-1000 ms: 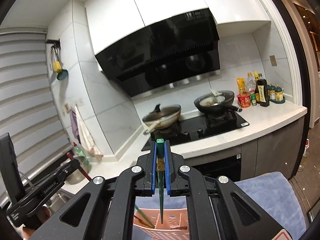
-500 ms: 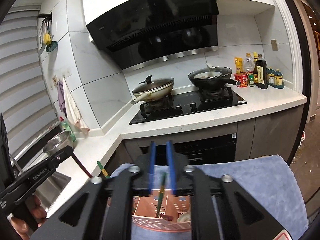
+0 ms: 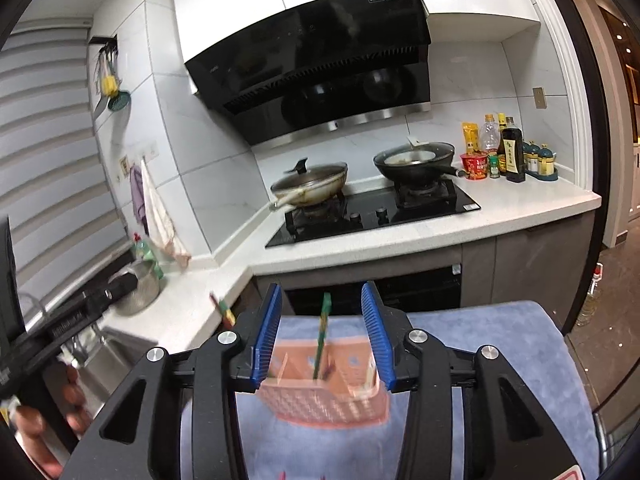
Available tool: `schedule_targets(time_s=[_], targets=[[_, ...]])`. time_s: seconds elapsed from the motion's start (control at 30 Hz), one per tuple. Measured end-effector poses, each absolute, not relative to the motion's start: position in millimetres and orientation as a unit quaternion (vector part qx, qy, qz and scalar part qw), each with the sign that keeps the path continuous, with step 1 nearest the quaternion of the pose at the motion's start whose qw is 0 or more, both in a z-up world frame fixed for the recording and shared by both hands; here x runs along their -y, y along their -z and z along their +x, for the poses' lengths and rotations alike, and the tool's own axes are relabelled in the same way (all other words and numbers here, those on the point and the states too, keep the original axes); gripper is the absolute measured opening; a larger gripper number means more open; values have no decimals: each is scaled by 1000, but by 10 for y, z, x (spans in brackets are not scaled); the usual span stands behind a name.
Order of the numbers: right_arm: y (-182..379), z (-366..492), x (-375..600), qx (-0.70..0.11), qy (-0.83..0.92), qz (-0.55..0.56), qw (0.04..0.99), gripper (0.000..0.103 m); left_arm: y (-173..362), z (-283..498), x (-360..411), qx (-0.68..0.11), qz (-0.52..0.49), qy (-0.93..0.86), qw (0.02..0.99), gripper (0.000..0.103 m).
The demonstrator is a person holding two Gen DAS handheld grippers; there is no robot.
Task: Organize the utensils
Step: 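Open both tools over the pink caddy and withdraw them, then grasp a red chopstick with the left tool while the right tool grasps a dark-red chopstick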
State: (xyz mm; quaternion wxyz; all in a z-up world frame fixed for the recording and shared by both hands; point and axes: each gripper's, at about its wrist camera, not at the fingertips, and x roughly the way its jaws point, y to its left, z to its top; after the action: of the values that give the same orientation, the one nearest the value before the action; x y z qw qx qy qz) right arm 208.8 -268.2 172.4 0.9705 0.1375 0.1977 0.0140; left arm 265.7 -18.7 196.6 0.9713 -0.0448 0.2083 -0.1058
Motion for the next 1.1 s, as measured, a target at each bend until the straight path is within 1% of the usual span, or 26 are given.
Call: schedule_targets(time_s=[0.13, 0.27, 0.37, 0.5, 0.73, 0.93, 1.1], targets=[[-1537, 1734, 2621, -226, -18, 123, 966, 41, -1810, 2338, 126, -225, -29, 95, 969, 66], [-1210, 1294, 2530, -267, -13, 106, 958, 41, -1540, 2037, 31, -255, -35, 99, 961, 68], [-949, 1029, 2466, -299, -13, 102, 949, 41, -1276, 1792, -26, -285, -37, 102, 953, 68], [-466, 622, 2325, -356, -5, 86, 930, 41, -910, 1477, -57, -318, -28, 105, 942, 68], [127, 110, 2222, -404, 29, 83, 910, 41, -224, 1044, -68, -386, -10, 104, 917, 69], [387, -68, 2072, -424, 24, 73, 903, 41, 184, 768, -14, -433, -4, 111, 895, 69], [441, -56, 2023, -430, 18, 76, 900, 41, 357, 660, 43, -451, 0, 117, 885, 69]])
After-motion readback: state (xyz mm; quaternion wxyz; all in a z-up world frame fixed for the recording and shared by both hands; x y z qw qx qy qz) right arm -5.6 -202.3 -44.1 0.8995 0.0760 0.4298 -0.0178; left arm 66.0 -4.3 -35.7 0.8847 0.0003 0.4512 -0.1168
